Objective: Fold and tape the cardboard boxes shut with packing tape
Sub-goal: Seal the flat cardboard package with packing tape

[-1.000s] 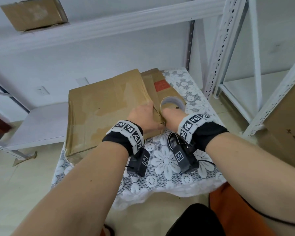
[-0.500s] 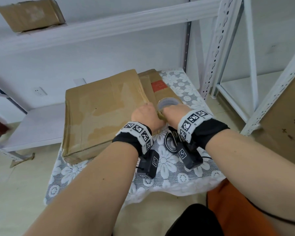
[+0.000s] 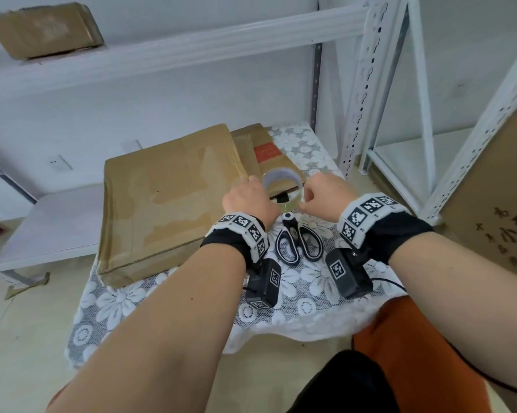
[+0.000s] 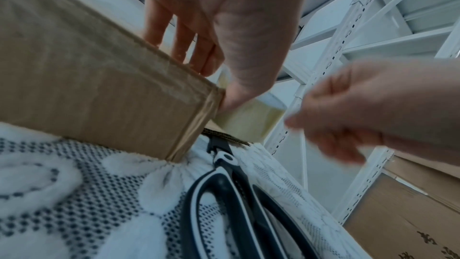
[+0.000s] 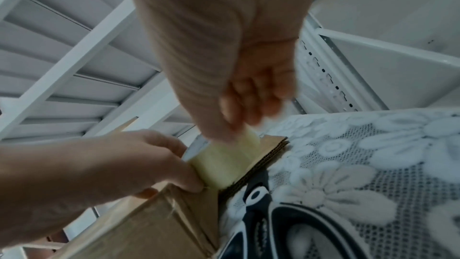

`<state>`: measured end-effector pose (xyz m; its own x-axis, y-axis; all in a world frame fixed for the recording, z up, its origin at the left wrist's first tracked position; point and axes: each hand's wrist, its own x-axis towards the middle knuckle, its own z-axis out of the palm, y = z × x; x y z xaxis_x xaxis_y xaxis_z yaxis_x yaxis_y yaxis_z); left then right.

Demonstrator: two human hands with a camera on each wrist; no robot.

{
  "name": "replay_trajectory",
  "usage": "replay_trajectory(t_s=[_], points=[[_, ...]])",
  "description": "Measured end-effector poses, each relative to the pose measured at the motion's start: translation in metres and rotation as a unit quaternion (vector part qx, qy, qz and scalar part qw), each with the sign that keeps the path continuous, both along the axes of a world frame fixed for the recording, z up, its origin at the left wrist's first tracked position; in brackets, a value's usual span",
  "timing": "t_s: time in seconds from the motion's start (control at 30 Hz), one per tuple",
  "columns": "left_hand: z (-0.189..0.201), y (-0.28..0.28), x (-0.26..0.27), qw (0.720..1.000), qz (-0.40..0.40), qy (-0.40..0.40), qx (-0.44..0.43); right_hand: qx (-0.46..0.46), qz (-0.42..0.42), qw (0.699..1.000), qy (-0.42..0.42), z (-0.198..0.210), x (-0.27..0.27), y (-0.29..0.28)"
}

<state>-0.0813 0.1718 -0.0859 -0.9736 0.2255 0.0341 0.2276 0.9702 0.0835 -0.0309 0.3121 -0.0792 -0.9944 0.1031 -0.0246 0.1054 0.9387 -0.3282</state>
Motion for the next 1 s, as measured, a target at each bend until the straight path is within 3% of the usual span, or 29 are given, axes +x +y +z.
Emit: replay_trajectory(t_s=[0.13, 0.43, 0.57, 0.7, 0.87, 1.0], points=[[0.002, -0.001, 0.005, 1.0, 0.001, 0.002, 0.008, 0.004, -0.016, 0.987, -0.163, -0.014, 0.009, -0.018], [-0.006, -0.01, 0.004, 0.999, -0.005, 0.016, 0.029, 0.086, -0.056, 0.979, -0.179, -0.029, 0.01, -0.037], [-0.008, -0.011, 0.004, 0.999, -0.004, 0.021, 0.036, -0.024, -0.089, 0.976, -0.197, -0.023, 0.018, -0.013], [-0.01, -0.012, 0.004, 0.999, -0.006, 0.028, 0.029, -0.037, -0.106, 0.968, -0.223, -0.012, 0.03, 0.001], [-0.013, -0.011, 0.007, 0.999, -0.013, 0.049, 0.006, 0.055, -0.1, 0.972, -0.207, -0.016, 0.043, 0.017], [-0.015, -0.011, 0.007, 0.998, -0.019, 0.057, -0.002, 0.062, -0.078, 0.963, -0.251, -0.004, 0.054, 0.029]])
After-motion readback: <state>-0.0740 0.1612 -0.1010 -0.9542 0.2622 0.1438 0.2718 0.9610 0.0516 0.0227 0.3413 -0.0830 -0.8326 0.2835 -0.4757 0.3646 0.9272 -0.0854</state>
